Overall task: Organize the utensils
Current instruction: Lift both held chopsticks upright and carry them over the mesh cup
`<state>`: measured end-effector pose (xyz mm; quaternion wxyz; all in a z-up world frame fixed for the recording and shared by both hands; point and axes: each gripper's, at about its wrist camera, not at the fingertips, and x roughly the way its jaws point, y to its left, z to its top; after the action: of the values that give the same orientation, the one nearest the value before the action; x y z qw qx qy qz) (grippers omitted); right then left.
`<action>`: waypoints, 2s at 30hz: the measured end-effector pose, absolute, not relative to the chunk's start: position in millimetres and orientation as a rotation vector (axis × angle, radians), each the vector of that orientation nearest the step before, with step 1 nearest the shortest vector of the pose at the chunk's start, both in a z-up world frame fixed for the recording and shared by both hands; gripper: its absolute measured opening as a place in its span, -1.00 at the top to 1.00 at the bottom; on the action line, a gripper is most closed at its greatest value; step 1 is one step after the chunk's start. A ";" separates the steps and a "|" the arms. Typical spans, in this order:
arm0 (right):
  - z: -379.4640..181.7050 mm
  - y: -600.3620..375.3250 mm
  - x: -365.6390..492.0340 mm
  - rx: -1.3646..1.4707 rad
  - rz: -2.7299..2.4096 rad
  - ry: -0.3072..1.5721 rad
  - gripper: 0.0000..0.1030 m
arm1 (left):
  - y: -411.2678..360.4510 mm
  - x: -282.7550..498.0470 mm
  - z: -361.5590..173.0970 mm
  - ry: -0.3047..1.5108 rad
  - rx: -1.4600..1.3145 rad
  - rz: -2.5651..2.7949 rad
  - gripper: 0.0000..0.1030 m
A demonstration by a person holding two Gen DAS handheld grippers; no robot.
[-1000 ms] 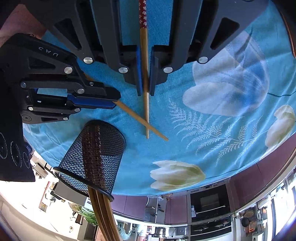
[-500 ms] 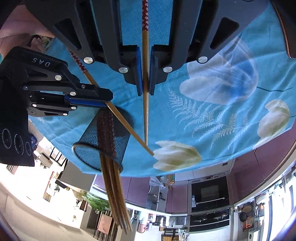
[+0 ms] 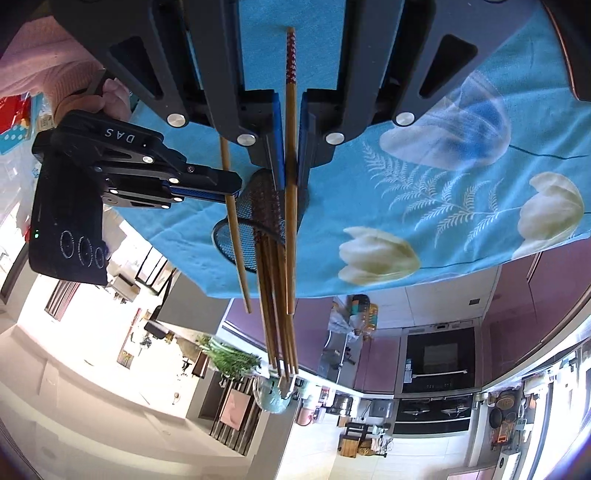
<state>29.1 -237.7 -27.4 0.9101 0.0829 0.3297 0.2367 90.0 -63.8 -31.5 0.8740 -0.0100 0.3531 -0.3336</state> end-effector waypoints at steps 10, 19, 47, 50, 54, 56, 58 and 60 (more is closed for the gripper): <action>-14.7 -250.1 27.4 0.184 0.487 0.639 0.89 | -62.5 83.2 -15.7 0.694 -0.061 -0.735 0.85; -6.5 -256.9 26.6 0.184 0.479 0.606 0.89 | -62.7 83.7 -5.9 0.665 -0.083 -0.742 0.85; 31.8 -278.8 27.8 0.139 0.440 0.477 0.89 | -79.8 92.1 37.6 0.553 -0.093 -0.799 0.86; 37.7 -279.6 29.4 0.130 0.442 0.461 0.89 | -82.2 93.8 43.1 0.535 -0.092 -0.799 0.85; 41.8 -279.1 28.7 0.121 0.446 0.444 0.89 | -85.3 95.9 52.0 0.518 -0.094 -0.804 0.85; 43.7 -279.7 28.5 0.118 0.445 0.438 0.89 | -86.7 96.5 56.5 0.507 -0.092 -0.804 0.85; 45.9 -280.7 29.4 0.116 0.444 0.432 0.89 | -88.1 97.2 59.4 0.497 -0.090 -0.806 0.85; 48.1 -281.7 29.9 0.113 0.443 0.424 0.89 | -90.6 98.0 63.1 0.488 -0.087 -0.806 0.85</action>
<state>29.9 -281.7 48.1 0.9519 0.0556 0.2085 0.2177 98.0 -90.6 63.1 0.8902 -0.0419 0.2348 -0.3880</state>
